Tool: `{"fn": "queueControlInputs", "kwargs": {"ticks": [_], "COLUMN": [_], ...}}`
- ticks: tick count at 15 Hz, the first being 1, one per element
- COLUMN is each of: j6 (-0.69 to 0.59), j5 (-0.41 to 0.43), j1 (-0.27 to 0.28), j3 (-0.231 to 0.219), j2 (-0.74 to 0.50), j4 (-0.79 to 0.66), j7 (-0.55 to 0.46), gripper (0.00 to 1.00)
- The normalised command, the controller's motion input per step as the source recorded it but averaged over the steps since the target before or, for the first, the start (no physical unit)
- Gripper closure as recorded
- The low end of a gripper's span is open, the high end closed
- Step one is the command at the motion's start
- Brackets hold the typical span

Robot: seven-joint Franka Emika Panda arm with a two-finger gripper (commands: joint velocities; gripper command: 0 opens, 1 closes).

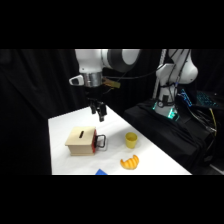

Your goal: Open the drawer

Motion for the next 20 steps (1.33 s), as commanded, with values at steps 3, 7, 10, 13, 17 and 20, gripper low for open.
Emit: {"fn": "queueControlInputs", "kwargs": {"ticks": [3, 7, 10, 13, 17, 20], "j6": [0.07, 0.17, 0.21, 0.31, 0.43, 0.44], "j5": [-0.035, -0.056, -0.067, -0.095, -0.020, 0.011], "j1": [-0.020, -0.018, -0.015, -0.003, -0.034, -0.032], "j3": [0.005, -0.028, -0.034, -0.047, -0.055, -0.052], "j2": [-0.02, -0.08, -0.11, -0.07, 0.07, 0.15], "j4": [-0.03, -0.14, -0.22, -0.23, -0.16, -0.05], "j7": [0.21, 0.35, 0.33, 0.37, 0.25, 0.14], "gripper": [0.00, 0.00, 0.00, 0.00, 0.00, 0.00]}}
